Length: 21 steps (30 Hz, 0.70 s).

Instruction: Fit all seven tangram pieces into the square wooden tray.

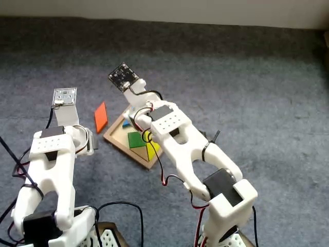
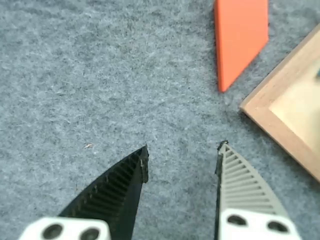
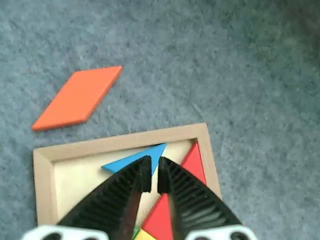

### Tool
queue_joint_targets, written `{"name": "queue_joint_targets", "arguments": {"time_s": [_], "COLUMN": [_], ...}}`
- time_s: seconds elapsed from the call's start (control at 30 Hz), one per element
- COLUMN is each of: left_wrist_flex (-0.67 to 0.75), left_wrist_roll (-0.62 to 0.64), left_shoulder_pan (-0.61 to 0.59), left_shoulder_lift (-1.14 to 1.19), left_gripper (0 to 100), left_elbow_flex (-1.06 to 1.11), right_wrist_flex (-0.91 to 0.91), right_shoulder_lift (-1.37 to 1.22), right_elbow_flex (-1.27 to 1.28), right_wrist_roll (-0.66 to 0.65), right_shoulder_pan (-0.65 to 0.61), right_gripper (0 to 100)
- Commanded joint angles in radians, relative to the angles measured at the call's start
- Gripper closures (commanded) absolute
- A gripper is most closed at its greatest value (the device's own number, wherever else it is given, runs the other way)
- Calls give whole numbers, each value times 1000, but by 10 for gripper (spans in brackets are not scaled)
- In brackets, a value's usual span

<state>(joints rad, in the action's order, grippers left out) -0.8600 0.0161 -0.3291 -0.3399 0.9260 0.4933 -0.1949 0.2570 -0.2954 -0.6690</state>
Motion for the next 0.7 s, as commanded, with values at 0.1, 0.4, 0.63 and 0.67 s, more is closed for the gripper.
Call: {"name": "queue_joint_targets", "arguments": {"time_s": [0.1,0.4,0.63,0.67], "left_wrist_flex": [12,12,12,12], "left_wrist_roll": [3,3,3,3], "left_shoulder_pan": [24,24,24,24], "left_shoulder_lift": [-33,-33,-33,-33], "left_gripper": [769,769,769,769], "left_elbow_flex": [-4,-4,-4,-4], "right_wrist_flex": [-38,-31,275,308], "right_shoulder_lift": [-88,-165,-162,-160], "right_elbow_flex": [-24,-64,-87,-113], "right_wrist_roll": [5,0,0,0], "right_shoulder_pan": [-30,-22,18,18], "right_gripper": [954,954,954,954]}}
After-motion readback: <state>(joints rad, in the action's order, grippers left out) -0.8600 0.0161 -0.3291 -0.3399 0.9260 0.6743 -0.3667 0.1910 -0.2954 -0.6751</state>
